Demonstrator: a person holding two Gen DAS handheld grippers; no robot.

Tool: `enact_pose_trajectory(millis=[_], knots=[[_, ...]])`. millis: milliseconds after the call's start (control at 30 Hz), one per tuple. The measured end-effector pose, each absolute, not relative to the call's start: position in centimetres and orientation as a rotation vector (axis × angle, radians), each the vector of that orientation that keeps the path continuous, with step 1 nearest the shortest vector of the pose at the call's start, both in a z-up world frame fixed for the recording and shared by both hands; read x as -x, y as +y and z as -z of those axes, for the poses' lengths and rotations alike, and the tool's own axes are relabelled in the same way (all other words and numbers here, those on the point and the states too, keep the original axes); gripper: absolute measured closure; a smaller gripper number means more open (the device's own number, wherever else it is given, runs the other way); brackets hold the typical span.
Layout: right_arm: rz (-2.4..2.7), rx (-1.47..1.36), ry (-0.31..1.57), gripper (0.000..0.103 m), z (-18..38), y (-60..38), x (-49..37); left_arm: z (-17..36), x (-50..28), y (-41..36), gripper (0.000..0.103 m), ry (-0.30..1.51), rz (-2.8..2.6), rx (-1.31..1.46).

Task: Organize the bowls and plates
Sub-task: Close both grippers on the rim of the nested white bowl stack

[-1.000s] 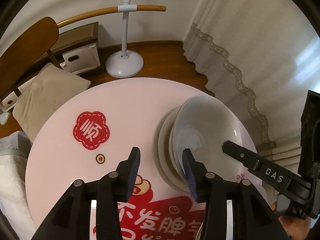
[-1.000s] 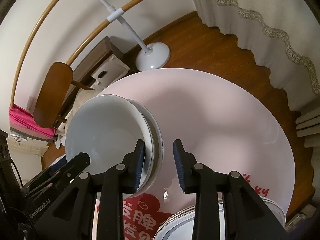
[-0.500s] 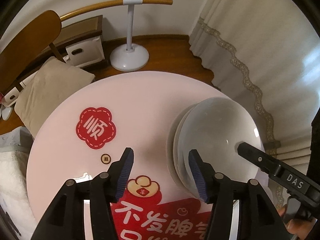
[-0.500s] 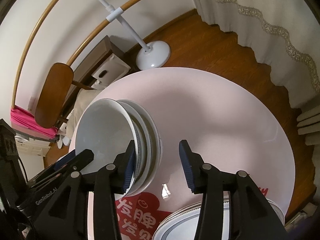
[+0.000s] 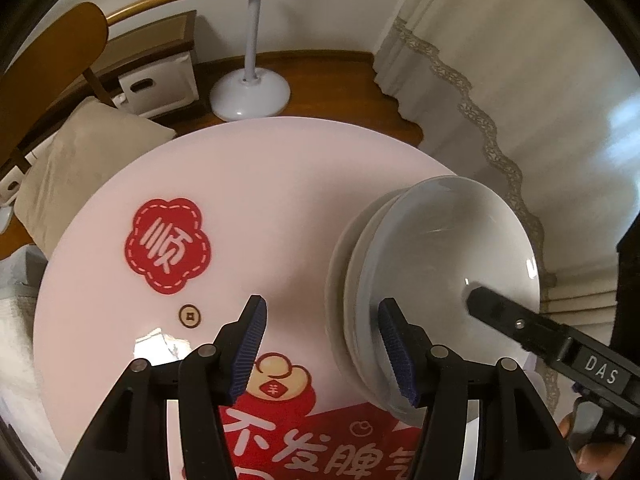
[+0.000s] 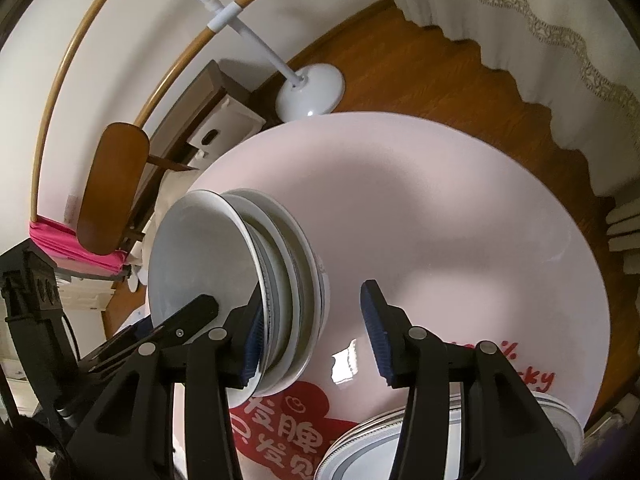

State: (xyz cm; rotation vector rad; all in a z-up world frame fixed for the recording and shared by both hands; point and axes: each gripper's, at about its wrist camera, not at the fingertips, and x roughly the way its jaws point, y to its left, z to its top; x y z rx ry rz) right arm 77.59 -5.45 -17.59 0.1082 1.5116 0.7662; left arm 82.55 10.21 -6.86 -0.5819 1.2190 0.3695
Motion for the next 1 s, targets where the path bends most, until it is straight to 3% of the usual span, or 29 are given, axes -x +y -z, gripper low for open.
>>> enact_pose_trajectory(millis=[467, 533, 667, 800, 1000], knots=[[-0.774, -0.143, 1.571, 0.055, 18.7, -5.0, -77.6, 7.4, -83.3, 10.7, 0.05, 1.221, -0.332, 0.6], [-0.779, -0.165, 1.59, 0.055, 19.0, -5.0, -77.6, 7.5, -83.3, 10.8, 0.054, 1.217, -0.322, 0.609], [-0.801, -0.205, 1.609, 0.065, 19.3, -5.1, -77.6, 7.6, -83.3, 10.8, 0.063, 1.205, -0.303, 0.623], [-0.801, -0.21, 1.607, 0.065, 19.2, -5.1, -77.6, 7.6, -83.3, 10.5, 0.075, 1.195, -0.279, 0.63], [-0.805, -0.223, 1.607, 0.066, 19.2, -5.3, -77.6, 7.6, -83.3, 10.5, 0.078, 1.186, -0.28, 0.634]])
